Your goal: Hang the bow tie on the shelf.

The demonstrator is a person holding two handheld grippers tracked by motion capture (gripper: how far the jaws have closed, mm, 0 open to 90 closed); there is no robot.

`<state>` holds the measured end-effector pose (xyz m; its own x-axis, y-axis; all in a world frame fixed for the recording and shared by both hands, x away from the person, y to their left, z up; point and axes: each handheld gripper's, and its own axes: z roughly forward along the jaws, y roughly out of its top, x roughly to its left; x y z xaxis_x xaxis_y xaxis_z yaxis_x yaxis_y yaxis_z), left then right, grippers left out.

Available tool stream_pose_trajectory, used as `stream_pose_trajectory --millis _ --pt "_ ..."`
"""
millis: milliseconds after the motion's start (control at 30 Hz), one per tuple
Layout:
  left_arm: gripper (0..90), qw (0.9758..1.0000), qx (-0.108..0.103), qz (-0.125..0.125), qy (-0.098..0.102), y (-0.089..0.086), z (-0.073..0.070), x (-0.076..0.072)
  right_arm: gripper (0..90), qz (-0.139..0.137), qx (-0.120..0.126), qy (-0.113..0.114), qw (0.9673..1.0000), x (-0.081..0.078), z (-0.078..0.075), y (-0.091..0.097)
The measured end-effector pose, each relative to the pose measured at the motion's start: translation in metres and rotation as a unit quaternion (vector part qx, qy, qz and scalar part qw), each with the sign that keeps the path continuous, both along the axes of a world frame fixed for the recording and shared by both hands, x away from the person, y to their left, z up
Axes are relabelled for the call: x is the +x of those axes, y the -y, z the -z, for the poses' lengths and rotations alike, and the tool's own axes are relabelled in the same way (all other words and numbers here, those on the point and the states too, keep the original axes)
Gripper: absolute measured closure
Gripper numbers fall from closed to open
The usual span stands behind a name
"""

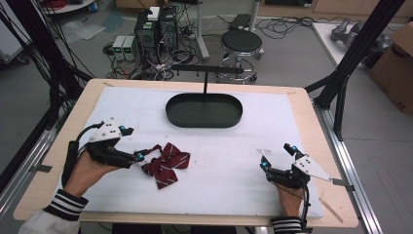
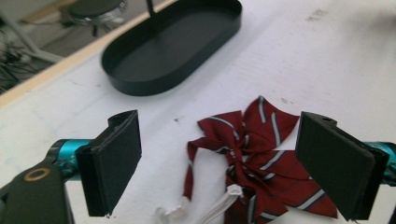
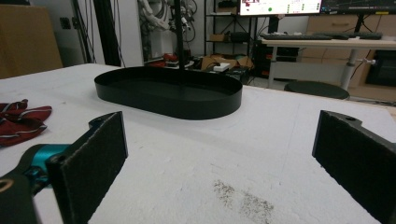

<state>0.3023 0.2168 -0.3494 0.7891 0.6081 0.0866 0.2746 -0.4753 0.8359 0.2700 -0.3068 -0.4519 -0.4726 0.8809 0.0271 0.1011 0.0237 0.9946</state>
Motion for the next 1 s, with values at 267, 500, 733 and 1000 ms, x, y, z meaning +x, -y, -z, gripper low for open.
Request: stream_pose_trajectory --millis 267,500,733,1000 --pt "17.6 0.9979 0.056 -0.005 -0.033 0.03 0.009 0.009 2.3 0.0 0.002 0.0 1.0 0.0 0.0 0.001" --pt "20.9 0.9935 0.079 -0.005 -0.082 0.044 0.021 0.022 2.2 -0.001 0.003 0.002 1.0 0.0 0.0 0.001" --pt "22.0 0.9874 0.112 -0.019 -0.111 0.05 0.034 0.03 2.2 0.001 0.007 0.0 1.0 0.0 0.0 0.002" --pt "27.9 0.9785 0.15 -0.018 -0.141 0.06 0.043 0.036 2.2 0.002 0.01 -0.002 0.9999 0.0 0.0 0.002"
